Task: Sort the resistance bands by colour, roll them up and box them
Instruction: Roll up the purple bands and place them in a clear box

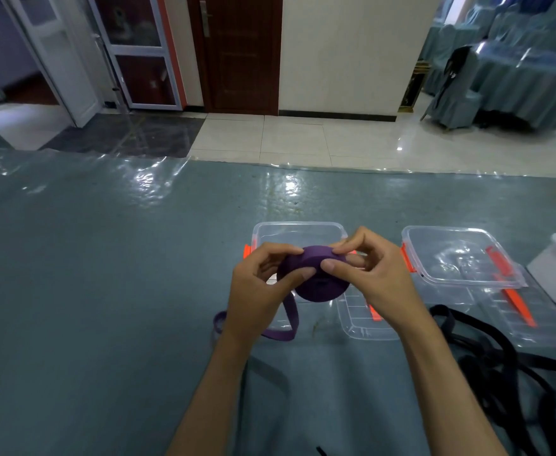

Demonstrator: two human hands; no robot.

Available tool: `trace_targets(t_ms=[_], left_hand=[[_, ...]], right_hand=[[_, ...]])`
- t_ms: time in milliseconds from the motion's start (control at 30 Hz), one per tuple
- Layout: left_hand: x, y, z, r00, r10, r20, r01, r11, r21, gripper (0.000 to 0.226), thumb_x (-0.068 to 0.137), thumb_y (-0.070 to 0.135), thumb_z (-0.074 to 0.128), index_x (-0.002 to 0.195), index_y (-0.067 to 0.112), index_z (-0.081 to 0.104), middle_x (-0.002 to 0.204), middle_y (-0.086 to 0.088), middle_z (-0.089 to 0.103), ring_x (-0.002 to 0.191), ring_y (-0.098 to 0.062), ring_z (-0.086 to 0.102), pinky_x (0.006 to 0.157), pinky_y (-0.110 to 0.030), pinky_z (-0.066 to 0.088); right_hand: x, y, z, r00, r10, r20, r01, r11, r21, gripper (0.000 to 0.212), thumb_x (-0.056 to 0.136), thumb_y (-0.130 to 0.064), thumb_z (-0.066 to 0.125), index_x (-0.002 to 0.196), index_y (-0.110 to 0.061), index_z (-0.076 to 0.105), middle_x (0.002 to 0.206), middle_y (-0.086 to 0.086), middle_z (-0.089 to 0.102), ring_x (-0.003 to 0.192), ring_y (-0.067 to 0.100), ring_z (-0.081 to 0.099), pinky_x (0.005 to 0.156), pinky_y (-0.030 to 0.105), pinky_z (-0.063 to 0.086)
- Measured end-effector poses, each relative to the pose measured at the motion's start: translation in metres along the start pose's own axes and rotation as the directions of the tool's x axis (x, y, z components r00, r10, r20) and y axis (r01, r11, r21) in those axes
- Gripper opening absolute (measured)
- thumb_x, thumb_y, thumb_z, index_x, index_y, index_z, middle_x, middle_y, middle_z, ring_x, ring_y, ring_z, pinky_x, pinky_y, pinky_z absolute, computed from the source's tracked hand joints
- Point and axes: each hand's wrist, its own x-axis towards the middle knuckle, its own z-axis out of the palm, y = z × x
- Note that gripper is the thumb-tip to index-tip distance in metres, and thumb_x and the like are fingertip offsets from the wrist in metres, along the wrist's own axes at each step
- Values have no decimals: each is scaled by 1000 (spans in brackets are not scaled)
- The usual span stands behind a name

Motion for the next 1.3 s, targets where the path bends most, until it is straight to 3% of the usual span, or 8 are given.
trace_targets(t_ms=[133,233,300,467,833,1000,1200,1300], left_hand=[[8,5,1,998,-20,68,25,997,-70,35,80,9,81,114,14,75,110,-9,77,103,-25,75,90,-32,61],[16,12,-4,996,52,73,-52,999,-2,35,78,11,85,112,17,78,107,-9,77,101,-29,75,92,-39,61],[16,19,-2,996,84,20,-84,996,18,32,74,13,89,102,23,77,100,-1,79,96,-24,76,87,-33,61],[18,22,-1,993,70,98,-81,991,110,34,78,16,89,106,30,76,104,10,79,100,-18,75,89,-29,59],[18,18,-15,978,85,189,-139,946,293,26,85,15,85,107,27,79,103,19,75,102,-15,69,88,-21,52],[15,17,-15,973,-65,223,58,998,37,42,82,8,82,120,24,76,115,-3,76,108,-21,73,95,-26,56],[13,20,-10,994,25,109,-33,996,80,38,69,11,92,102,23,76,100,0,79,93,-19,76,85,-22,57],[12,20,-6,998,-11,68,11,1000,-4,34,70,11,90,100,19,77,99,-1,80,91,-17,77,84,-23,58]], right_hand=[[5,-8,-1,987,-146,-65,146,989,-2,23,78,-17,83,96,-29,76,101,3,76,99,25,74,85,32,60],[2,-6,-2,992,-127,-23,128,989,75,24,81,-14,79,102,-26,77,107,4,77,102,25,75,85,29,59],[1,-6,-2,996,-88,2,87,990,109,22,78,-14,80,96,-25,74,105,5,77,99,27,76,81,32,62],[7,-12,-2,980,-162,-118,159,987,-38,22,72,-17,84,90,-20,73,89,-4,77,88,15,76,76,22,58],[4,-3,-5,996,-68,60,71,996,-57,21,76,-21,84,84,-27,66,103,3,78,99,24,76,81,41,63],[0,-5,0,987,-161,-29,159,986,-39,26,79,-17,80,104,-24,76,104,-3,78,101,16,75,85,23,58],[3,-4,0,995,-95,13,95,995,-42,26,75,-17,84,81,-7,61,97,12,78,93,25,77,79,36,62],[2,-8,3,986,-157,-58,155,987,-42,18,77,-18,83,93,-21,74,96,5,78,90,19,76,80,31,61]])
